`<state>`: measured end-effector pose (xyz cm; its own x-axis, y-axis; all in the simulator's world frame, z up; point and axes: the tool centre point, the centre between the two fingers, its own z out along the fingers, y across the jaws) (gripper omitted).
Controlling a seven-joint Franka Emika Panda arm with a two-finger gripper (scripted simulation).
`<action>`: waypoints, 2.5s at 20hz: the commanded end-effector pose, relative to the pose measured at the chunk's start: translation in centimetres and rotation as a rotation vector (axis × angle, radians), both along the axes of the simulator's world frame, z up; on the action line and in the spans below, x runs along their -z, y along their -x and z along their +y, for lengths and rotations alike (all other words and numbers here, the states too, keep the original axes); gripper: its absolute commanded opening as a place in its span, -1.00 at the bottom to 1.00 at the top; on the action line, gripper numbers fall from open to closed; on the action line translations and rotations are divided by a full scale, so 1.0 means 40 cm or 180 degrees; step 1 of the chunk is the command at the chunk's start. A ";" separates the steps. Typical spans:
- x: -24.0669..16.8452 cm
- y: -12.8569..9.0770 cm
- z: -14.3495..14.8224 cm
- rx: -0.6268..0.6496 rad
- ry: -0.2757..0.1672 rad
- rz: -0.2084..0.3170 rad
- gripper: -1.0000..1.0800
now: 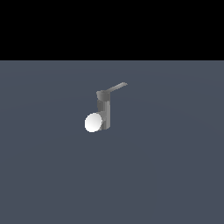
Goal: Turn on the faucet by rotating a designated handle.
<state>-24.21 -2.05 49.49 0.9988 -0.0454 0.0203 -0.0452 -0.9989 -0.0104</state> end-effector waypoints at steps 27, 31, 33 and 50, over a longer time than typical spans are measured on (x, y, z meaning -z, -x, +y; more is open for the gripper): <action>0.039 -0.097 -0.002 0.0310 0.0009 0.0024 -1.00; 0.061 -0.150 0.000 0.0548 -0.0077 0.0045 -1.00; 0.076 -0.183 0.001 0.0696 -0.0123 0.0060 -1.00; 0.290 -0.482 -0.002 0.2284 -0.0363 0.0244 -1.00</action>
